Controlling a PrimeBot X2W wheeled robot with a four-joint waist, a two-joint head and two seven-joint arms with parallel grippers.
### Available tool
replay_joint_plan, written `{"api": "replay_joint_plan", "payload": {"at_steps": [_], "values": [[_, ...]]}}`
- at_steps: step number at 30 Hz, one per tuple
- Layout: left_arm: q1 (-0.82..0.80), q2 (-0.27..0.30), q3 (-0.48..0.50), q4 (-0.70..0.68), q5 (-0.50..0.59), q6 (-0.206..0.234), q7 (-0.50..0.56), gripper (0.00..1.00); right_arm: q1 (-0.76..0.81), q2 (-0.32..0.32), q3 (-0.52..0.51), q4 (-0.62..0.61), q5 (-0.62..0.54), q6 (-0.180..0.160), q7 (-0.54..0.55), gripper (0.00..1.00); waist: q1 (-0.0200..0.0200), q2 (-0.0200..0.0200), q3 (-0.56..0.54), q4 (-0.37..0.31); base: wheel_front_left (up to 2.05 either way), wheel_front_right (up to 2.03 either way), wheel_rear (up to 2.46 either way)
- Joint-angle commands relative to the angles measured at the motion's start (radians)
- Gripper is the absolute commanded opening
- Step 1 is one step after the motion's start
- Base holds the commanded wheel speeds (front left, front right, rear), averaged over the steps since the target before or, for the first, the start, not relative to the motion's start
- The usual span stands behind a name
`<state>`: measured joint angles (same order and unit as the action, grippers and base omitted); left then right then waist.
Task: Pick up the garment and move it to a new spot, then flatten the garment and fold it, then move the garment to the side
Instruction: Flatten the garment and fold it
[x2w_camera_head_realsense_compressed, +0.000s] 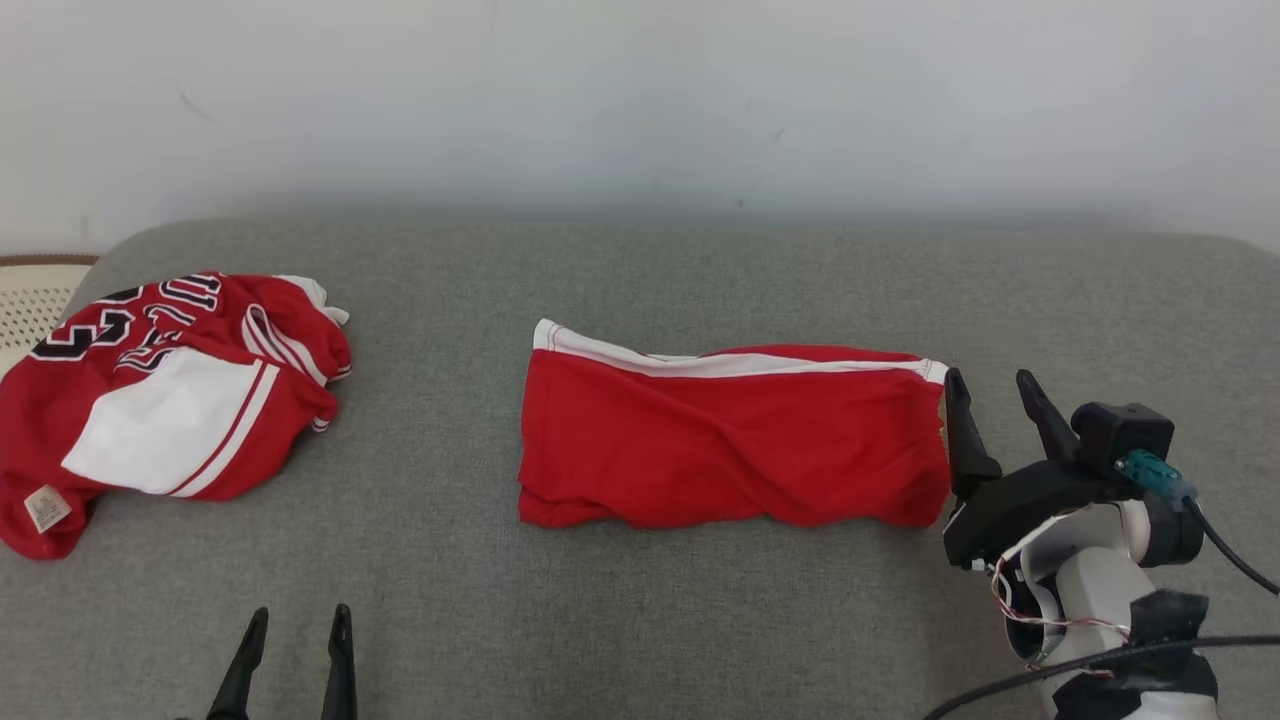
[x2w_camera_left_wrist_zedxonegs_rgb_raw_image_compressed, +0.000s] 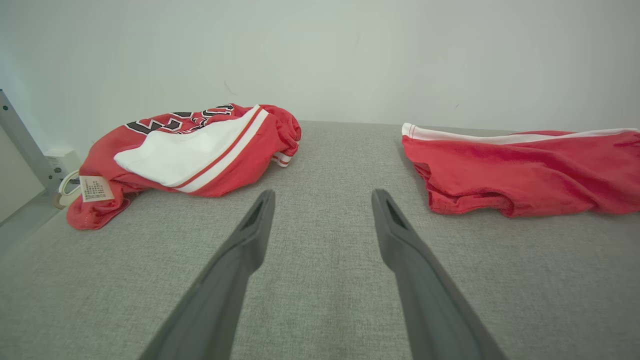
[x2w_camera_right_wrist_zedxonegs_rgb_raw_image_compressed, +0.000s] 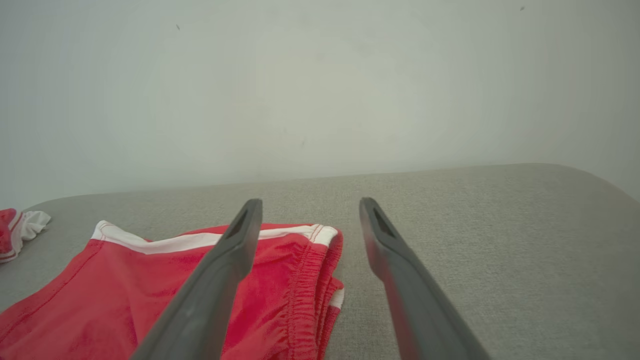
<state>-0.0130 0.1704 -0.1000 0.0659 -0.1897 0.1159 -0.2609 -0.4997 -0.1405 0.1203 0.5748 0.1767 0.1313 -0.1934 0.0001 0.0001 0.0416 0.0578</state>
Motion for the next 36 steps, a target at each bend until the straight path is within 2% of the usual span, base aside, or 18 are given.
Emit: {"api": "replay_joint_plan", "payload": {"at_steps": [1, 2, 9, 17, 24, 30, 31, 33, 36], "values": [[-0.021, -0.001, -0.002, 0.007, 0.001, -0.005, -0.005, 1.00, -0.039, -0.002, -0.003, 0.050, -0.002, -0.001, 0.000, 1.00, -0.0001, -0.0001, 0.032, 0.026, 0.00, 0.00, 0.00], [-0.021, -0.001, -0.002, 0.007, 0.001, -0.005, -0.005, 1.00, -0.039, -0.002, -0.003, 0.050, -0.002, -0.001, 0.000, 1.00, -0.0001, -0.0001, 0.032, 0.026, 0.00, 0.00, 0.00], [-0.066, -0.015, -0.015, 0.031, 0.002, -0.019, -0.005, 1.00, -0.164, 0.003, -0.034, 0.289, -0.003, -0.001, -0.018, 1.00, -0.0001, -0.0001, 0.074, 0.052, 0.00, 0.00, 0.00], [-0.085, -0.025, 0.000, 0.045, 0.006, -0.033, -0.005, 1.00, -0.227, 0.006, -0.052, 0.487, 0.005, -0.001, -0.030, 1.00, -0.0001, -0.0001, 0.093, 0.051, 0.00, 0.00, 0.00], [-0.097, -0.034, 0.004, 0.051, 0.017, -0.042, -0.005, 1.00, -0.258, 0.022, -0.056, 0.605, 0.021, -0.001, -0.020, 1.00, -0.0001, -0.0001, 0.101, 0.041, 0.00, 0.00, 0.00], [-0.106, -0.041, 0.009, 0.058, 0.022, -0.056, -0.005, 1.00, -0.270, 0.045, -0.049, 0.649, 0.056, -0.001, -0.021, 1.00, -0.0001, -0.0001, 0.106, 0.042, 0.00, 0.00, 0.00], [-0.107, -0.042, 0.011, 0.061, 0.023, -0.059, -0.005, 1.00, -0.272, 0.049, -0.045, 0.652, 0.064, -0.001, -0.021, 0.77, -0.0001, -0.0001, 0.107, 0.043, 0.00, 0.00, 0.00], [-0.108, -0.043, 0.014, 0.065, 0.026, -0.060, -0.005, 1.00, -0.275, 0.051, -0.036, 0.652, 0.076, -0.001, -0.029, 0.00, -0.0001, -0.0001, 0.107, 0.045, 0.00, 0.00, 0.00], [-0.107, -0.045, 0.020, 0.071, 0.030, -0.064, -0.005, 1.00, -0.274, 0.051, -0.022, 0.653, 0.096, -0.001, -0.038, 0.00, -0.0001, -0.0001, 0.104, 0.046, 0.00, 0.00, 0.00]]}}
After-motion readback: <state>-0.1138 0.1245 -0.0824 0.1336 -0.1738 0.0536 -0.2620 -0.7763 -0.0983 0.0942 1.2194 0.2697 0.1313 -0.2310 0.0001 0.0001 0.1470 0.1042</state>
